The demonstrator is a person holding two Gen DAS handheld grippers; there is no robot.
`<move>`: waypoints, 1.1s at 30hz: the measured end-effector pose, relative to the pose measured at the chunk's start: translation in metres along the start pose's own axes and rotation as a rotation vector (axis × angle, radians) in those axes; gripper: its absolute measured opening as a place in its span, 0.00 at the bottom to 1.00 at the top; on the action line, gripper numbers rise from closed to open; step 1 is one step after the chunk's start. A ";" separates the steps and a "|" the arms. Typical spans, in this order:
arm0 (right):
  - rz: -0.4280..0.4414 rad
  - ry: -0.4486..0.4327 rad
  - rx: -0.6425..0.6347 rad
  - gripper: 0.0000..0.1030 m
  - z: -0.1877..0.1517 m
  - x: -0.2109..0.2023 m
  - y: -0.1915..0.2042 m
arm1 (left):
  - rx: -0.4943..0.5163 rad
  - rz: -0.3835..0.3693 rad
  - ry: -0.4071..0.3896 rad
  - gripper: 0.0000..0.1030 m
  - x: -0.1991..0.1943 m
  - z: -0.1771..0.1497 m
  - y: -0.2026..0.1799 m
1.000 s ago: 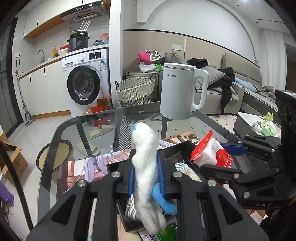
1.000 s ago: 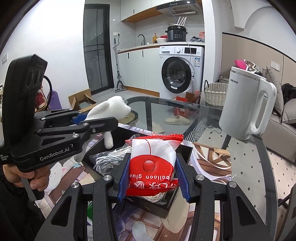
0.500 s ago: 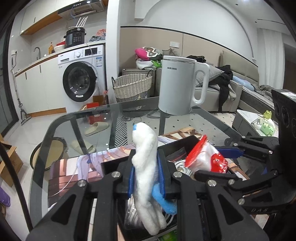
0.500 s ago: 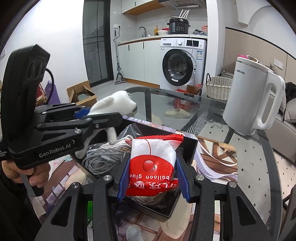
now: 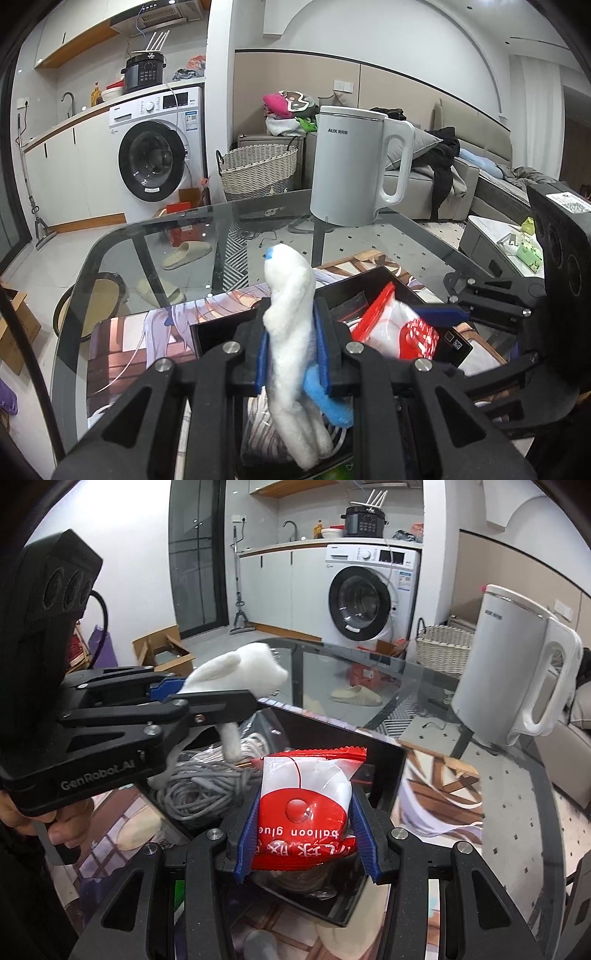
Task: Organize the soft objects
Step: 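Carry the red bag with the right gripper while the left carries the plush toy over the box, then open the right gripper to drop the red bag in the box while the left drops the plush toy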
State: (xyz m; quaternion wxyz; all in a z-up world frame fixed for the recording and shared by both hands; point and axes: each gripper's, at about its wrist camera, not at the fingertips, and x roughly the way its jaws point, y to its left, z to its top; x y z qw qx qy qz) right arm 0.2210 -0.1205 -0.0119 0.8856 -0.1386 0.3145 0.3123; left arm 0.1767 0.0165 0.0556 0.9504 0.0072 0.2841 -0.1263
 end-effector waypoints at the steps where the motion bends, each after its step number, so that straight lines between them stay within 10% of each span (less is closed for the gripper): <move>1: -0.004 0.002 -0.008 0.45 0.000 0.001 0.002 | 0.000 -0.004 0.002 0.18 0.000 0.000 0.000; 33: -0.151 -0.006 0.072 0.81 -0.007 -0.017 -0.024 | 0.076 -0.033 0.048 0.19 0.012 -0.007 -0.015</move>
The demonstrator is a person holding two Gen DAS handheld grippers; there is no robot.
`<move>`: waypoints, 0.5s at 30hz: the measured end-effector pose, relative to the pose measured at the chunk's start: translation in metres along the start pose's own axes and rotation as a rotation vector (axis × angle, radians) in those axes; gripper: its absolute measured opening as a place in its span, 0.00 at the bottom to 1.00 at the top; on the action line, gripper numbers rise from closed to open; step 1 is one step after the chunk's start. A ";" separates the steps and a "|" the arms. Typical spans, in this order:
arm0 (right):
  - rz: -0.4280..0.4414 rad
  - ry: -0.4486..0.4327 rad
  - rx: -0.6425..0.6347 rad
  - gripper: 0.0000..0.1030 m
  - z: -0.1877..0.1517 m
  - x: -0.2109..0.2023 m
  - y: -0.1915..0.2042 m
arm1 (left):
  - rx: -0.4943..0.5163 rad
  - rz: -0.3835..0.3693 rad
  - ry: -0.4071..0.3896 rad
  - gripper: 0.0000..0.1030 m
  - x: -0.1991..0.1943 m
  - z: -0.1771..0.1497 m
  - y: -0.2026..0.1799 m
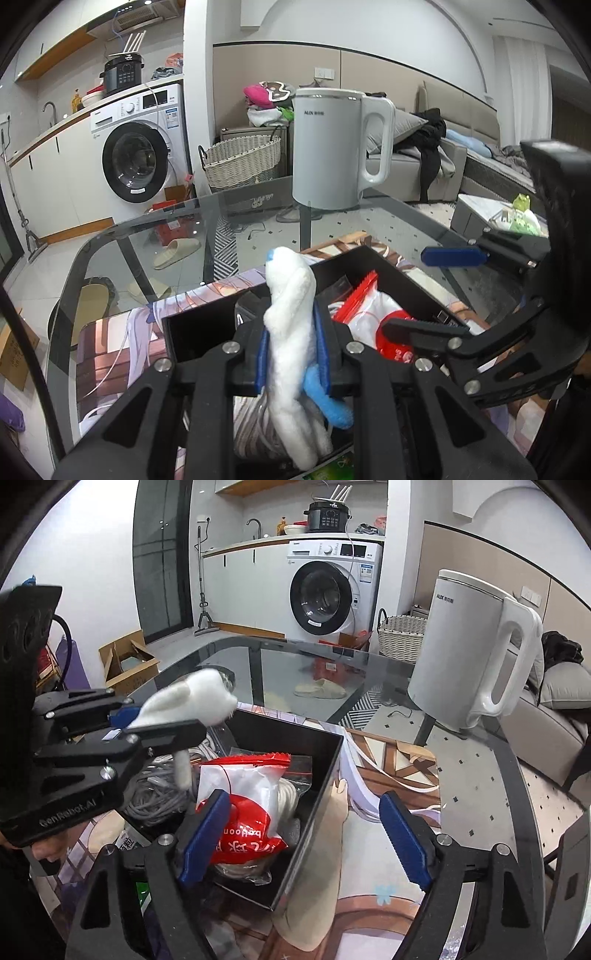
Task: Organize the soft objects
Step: 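Open the right gripper to drop the red bag in the box while the left drops the plush toy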
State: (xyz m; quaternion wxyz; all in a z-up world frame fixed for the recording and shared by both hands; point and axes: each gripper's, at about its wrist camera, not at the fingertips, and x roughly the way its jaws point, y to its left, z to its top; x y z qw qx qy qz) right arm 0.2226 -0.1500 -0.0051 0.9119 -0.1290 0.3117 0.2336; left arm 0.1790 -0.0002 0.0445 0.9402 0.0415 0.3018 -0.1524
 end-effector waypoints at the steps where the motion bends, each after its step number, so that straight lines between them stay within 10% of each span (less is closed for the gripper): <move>1: 0.000 -0.002 -0.001 0.81 0.000 -0.001 0.000 | 0.003 0.002 0.010 0.19 0.002 -0.001 0.000; 7: 0.026 -0.032 -0.013 0.81 -0.001 -0.014 0.006 | 0.002 0.008 0.034 0.21 0.007 -0.003 0.000; 15: 0.061 -0.048 -0.012 0.83 -0.003 -0.028 0.010 | -0.020 0.030 0.041 0.51 0.000 0.000 -0.001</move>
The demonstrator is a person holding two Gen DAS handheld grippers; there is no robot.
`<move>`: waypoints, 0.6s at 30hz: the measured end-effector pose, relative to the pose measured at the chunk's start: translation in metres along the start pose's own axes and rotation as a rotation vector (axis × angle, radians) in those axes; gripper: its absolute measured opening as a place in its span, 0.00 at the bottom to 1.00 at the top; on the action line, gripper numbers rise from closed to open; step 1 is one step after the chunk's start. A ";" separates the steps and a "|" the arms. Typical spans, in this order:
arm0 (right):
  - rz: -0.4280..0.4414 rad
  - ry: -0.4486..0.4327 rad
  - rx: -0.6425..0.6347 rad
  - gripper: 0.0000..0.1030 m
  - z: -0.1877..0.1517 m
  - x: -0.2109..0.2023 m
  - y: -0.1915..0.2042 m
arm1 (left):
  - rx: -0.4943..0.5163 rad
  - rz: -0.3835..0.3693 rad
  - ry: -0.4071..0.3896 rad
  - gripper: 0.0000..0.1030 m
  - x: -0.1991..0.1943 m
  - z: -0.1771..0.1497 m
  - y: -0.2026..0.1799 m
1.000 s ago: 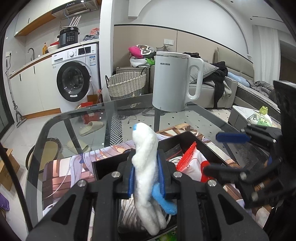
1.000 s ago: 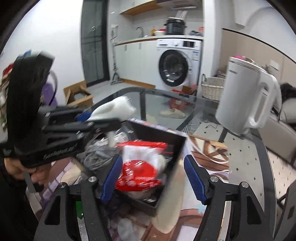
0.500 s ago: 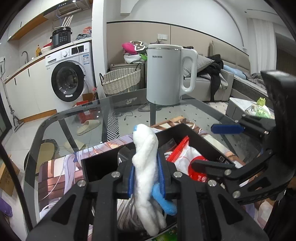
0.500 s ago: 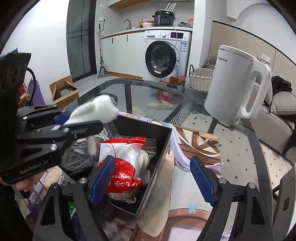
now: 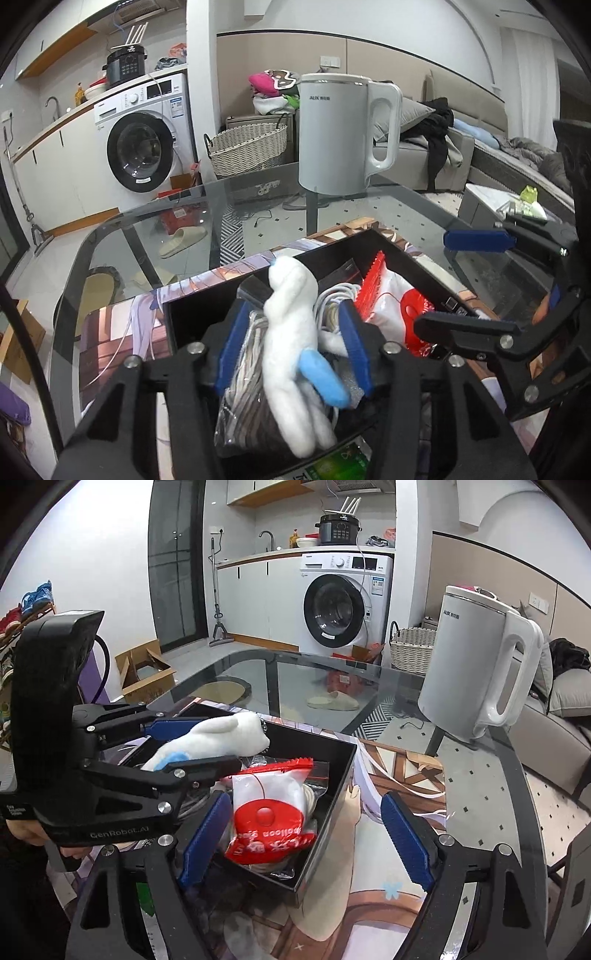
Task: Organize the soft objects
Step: 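Open the right gripper to drop the red bag in the box while the left drops the plush toy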
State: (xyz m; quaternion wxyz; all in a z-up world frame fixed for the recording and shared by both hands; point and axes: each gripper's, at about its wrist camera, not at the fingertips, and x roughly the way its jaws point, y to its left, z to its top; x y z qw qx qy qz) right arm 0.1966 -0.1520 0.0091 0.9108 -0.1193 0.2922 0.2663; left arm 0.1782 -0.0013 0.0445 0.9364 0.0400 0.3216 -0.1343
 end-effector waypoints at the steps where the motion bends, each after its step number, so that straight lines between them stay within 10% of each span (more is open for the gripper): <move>1: 0.002 -0.002 0.000 0.84 0.000 -0.002 0.000 | -0.004 0.002 -0.001 0.52 -0.002 0.000 0.001; 4: 0.006 -0.010 -0.001 0.86 -0.001 -0.010 0.001 | -0.016 0.006 -0.008 0.57 -0.009 -0.002 0.001; 8: 0.023 -0.020 0.003 0.89 -0.003 -0.020 0.003 | -0.035 0.010 -0.038 0.95 -0.025 -0.007 -0.001; 18: 0.051 -0.050 0.016 0.99 -0.010 -0.041 0.007 | -0.052 0.064 -0.093 1.00 -0.057 -0.018 -0.004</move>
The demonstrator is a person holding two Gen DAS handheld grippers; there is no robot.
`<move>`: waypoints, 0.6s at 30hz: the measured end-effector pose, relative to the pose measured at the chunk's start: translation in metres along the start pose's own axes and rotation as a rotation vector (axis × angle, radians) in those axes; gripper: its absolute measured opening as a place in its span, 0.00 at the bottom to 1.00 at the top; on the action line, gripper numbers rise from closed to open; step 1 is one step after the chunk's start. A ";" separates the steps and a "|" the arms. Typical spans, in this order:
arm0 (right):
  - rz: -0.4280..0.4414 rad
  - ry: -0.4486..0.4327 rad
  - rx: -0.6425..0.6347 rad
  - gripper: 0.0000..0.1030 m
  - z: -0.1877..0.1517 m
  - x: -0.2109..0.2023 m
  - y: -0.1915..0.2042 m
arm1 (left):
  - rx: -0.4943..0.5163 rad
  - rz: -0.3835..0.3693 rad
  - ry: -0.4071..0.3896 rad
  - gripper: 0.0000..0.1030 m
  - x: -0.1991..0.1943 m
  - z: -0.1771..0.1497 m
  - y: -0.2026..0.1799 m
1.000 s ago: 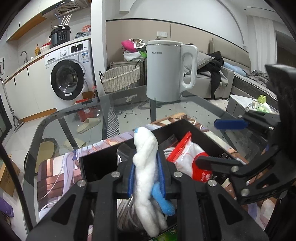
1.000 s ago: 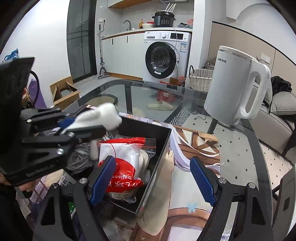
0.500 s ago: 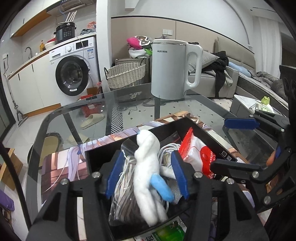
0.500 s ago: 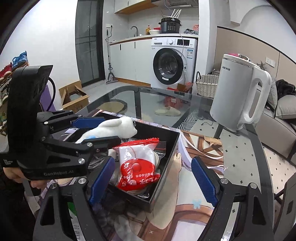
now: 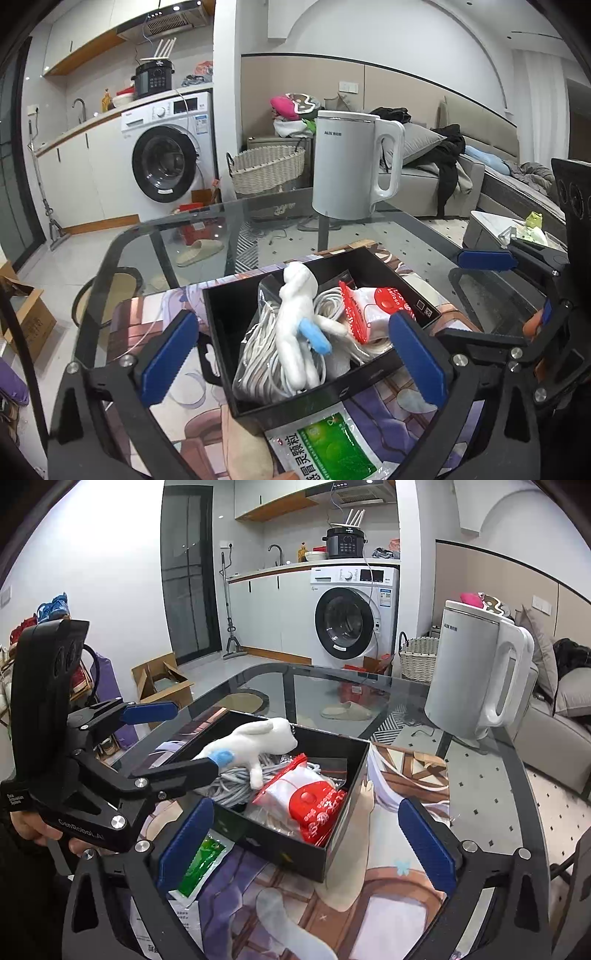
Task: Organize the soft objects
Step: 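Open the right gripper to drop the red bag in the box while the left drops the plush toy, then withdraw both grippers from the box toward the white and green medicine packets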
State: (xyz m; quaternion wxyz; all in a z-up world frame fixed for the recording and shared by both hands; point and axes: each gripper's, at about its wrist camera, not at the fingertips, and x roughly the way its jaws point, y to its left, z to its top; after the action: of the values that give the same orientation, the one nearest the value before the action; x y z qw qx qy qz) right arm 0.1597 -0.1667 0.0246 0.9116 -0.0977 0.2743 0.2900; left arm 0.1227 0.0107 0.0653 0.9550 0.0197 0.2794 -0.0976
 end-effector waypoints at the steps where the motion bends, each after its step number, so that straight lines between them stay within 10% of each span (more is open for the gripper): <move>1: 0.001 -0.002 -0.004 0.99 -0.001 -0.001 0.001 | -0.004 0.007 0.000 1.00 -0.001 -0.001 0.000; 18: 0.003 0.005 -0.019 0.99 -0.022 -0.021 0.018 | -0.080 0.107 0.008 1.00 -0.034 -0.042 0.007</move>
State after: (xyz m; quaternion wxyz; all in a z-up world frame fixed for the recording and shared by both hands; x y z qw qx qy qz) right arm 0.1256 -0.1692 0.0177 0.9095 -0.1065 0.2740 0.2939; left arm 0.0738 0.0278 0.0480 0.9577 -0.0031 0.2855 -0.0350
